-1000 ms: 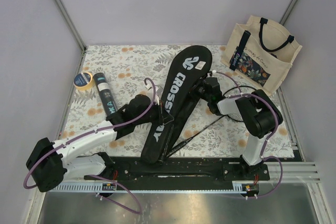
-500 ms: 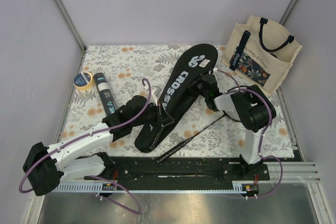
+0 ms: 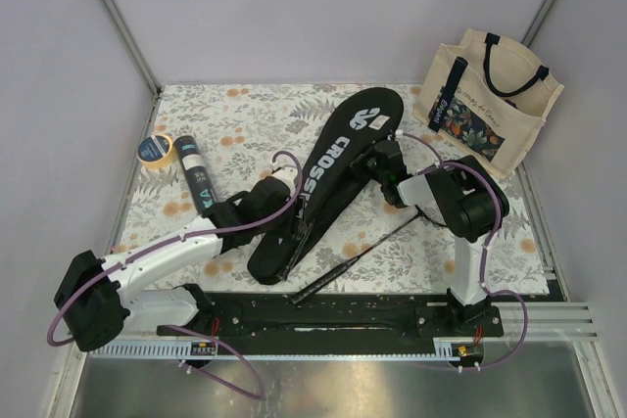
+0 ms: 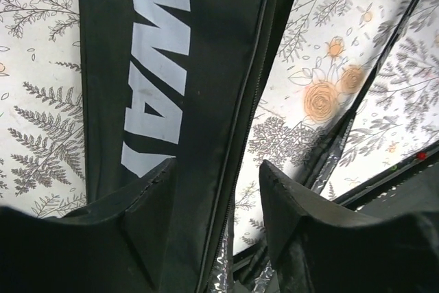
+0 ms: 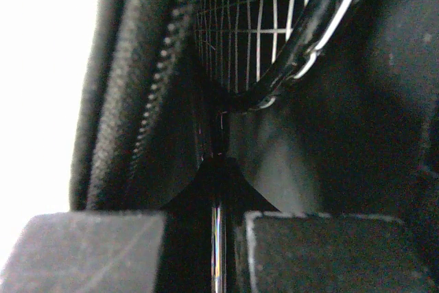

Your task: Pack up the badminton gear

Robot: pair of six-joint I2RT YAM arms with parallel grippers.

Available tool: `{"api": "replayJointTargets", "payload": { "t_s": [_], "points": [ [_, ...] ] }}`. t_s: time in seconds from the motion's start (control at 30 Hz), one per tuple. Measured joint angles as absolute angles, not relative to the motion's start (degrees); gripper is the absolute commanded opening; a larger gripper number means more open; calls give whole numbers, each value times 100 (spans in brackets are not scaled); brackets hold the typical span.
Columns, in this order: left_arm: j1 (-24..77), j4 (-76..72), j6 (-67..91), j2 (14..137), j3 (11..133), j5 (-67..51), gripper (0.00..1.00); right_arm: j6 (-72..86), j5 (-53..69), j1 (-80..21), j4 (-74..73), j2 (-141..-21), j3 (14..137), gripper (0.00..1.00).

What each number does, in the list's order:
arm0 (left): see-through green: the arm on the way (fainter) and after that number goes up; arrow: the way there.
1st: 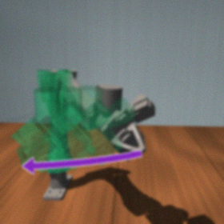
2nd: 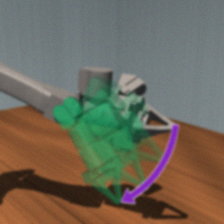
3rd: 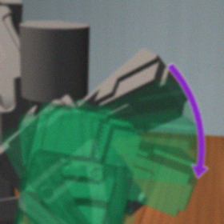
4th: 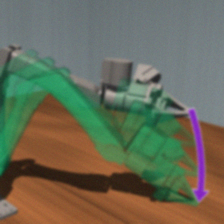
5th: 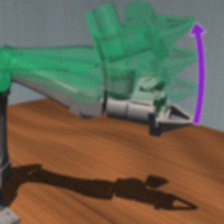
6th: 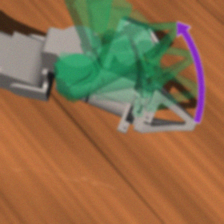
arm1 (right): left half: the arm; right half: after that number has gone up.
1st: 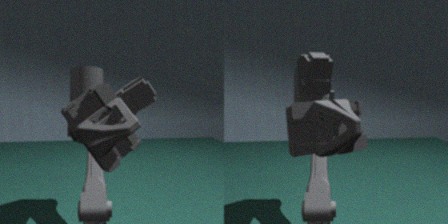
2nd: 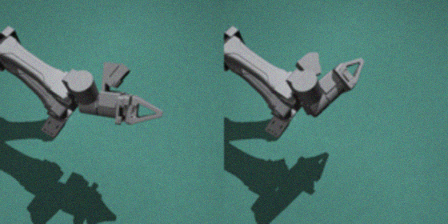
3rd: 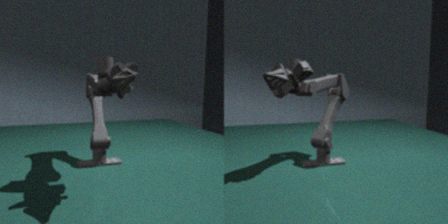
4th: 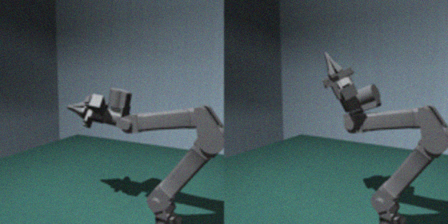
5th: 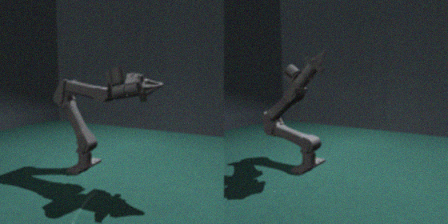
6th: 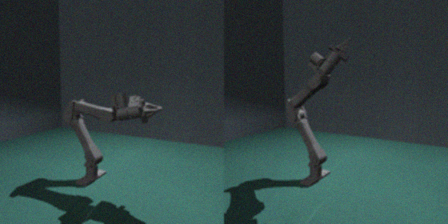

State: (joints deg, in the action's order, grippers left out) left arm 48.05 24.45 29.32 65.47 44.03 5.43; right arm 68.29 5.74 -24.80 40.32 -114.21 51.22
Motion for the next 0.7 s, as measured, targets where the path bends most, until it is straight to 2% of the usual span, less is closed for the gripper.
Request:
{"api": "replayJointTargets", "payload": {
  "t_s": [0.17,0.43,0.53,0.6,0.67,0.7],
  "points": [
    [4805,2480,2665,6713,4403,499,61,6888,600,-2480,4071,-11430,5122,0],
    [4805,2434,2379,7006,4403,475,60,6956,631,-2480,4086,-11430,5122,0],
    [4805,2429,2303,7175,4403,482,57,6958,663,-2480,4086,-11430,5122,0],
    [4805,2427,2270,7273,4403,502,50,6958,670,-2480,4086,-11430,5122,0],
    [4805,2401,2241,7341,4403,515,36,6956,668,-2480,4084,-11430,5122,0],
    [4805,2381,2248,7363,4403,523,26,6956,666,-2480,4086,-11430,5122,0]
  ]
}}
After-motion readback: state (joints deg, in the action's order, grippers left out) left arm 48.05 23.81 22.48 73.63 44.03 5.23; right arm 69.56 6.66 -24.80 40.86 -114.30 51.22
